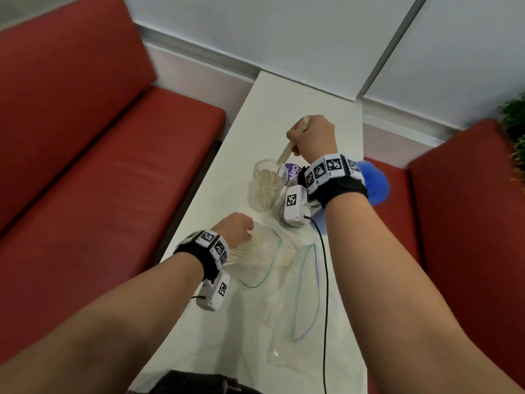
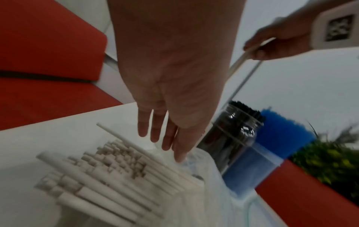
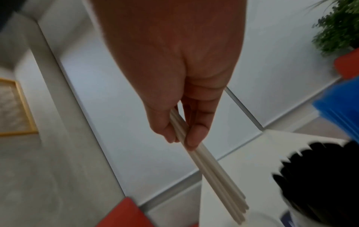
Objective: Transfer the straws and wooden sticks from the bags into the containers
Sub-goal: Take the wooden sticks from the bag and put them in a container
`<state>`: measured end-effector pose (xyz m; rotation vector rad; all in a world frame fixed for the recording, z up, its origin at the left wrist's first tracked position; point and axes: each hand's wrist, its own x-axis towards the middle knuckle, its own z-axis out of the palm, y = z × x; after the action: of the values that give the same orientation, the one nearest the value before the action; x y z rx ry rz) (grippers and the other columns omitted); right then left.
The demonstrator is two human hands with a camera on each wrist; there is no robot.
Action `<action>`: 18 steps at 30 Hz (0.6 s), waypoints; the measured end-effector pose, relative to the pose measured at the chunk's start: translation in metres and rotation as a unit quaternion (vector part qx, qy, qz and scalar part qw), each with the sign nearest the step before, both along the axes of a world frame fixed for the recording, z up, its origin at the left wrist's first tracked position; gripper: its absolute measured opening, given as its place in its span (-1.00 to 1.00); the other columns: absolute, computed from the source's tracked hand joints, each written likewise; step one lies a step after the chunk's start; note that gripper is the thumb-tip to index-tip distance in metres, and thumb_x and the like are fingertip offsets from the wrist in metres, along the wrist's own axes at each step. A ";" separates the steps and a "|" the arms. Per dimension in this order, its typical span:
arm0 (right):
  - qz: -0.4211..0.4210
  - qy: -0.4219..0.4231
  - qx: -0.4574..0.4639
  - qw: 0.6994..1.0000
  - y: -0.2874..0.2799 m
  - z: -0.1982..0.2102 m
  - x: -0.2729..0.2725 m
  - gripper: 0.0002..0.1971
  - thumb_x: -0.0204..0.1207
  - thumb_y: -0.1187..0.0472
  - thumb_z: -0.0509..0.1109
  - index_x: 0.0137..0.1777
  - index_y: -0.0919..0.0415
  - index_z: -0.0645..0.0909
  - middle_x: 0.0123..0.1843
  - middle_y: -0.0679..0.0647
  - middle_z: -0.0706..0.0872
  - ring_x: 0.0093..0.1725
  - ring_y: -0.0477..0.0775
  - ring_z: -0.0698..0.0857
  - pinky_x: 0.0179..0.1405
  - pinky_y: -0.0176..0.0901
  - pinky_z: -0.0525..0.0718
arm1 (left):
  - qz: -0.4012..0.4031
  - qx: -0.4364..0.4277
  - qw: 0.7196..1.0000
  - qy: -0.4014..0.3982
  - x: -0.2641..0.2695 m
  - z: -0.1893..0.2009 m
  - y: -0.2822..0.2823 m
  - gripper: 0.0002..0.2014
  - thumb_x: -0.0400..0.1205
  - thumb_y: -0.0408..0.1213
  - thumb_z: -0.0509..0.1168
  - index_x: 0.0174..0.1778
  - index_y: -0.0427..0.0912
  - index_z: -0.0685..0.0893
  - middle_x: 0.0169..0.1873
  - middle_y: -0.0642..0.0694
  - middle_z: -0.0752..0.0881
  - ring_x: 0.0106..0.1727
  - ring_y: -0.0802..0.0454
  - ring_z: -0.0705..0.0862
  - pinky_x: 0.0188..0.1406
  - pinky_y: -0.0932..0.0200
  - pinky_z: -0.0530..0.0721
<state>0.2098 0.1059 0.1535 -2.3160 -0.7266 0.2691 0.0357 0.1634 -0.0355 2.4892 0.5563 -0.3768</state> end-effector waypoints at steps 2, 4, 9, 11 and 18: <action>-0.005 0.018 -0.027 0.999 0.007 -0.022 0.001 -0.81 0.57 0.35 0.41 0.05 0.48 0.77 -0.02 0.40 0.84 0.02 0.38 0.83 0.16 0.20 0.77 | -0.083 0.102 0.989 0.062 -0.001 -0.009 -0.008 -0.65 0.67 -0.28 0.21 0.39 -0.21 0.54 0.35 -0.16 0.54 0.36 -0.15 0.53 0.31 -0.03 0.53; -0.010 0.034 -0.044 0.998 0.010 -0.041 0.000 -0.82 0.57 0.34 0.43 0.04 0.44 0.78 -0.02 0.38 0.84 0.02 0.35 0.83 0.16 0.17 0.78 | -0.128 0.188 0.969 0.095 -0.003 -0.016 -0.014 -0.63 0.66 -0.29 0.17 0.41 -0.19 0.48 0.35 -0.15 0.50 0.35 -0.15 0.49 0.26 -0.06 0.48; -0.029 0.056 -0.032 0.997 0.009 -0.070 -0.003 -0.87 0.53 0.36 0.43 -0.02 0.42 0.76 -0.08 0.35 0.84 -0.10 0.35 0.84 0.03 0.19 0.82 | -0.136 0.240 0.956 0.099 -0.004 -0.023 -0.021 -0.68 0.68 -0.35 0.15 0.36 -0.17 0.53 0.28 -0.14 0.54 0.30 -0.14 0.49 0.22 -0.03 0.45; -0.036 0.067 -0.015 0.997 0.005 -0.074 -0.004 -0.91 0.52 0.36 0.46 -0.03 0.37 0.72 -0.08 0.36 0.84 -0.20 0.33 0.85 -0.08 0.13 0.85 | -0.146 0.247 0.953 0.100 -0.003 -0.022 -0.022 -0.69 0.69 -0.42 0.09 0.33 -0.18 0.55 0.25 -0.15 0.57 0.27 -0.14 0.52 0.21 -0.01 0.46; -0.049 0.045 0.046 0.997 -0.007 -0.063 -0.013 -0.79 0.62 0.21 0.42 0.21 0.25 0.67 -0.04 0.23 0.80 -0.13 0.29 0.83 -0.04 0.07 0.80 | -0.152 0.284 0.939 0.118 -0.003 -0.009 -0.028 -0.67 0.69 -0.43 0.11 0.37 -0.17 0.48 0.27 -0.13 0.54 0.31 -0.12 0.50 0.30 -0.05 0.39</action>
<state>0.1970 0.0990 0.0908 -2.2292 -0.5662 0.2870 0.0329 0.1355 -0.0442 3.1282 0.4083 -0.7289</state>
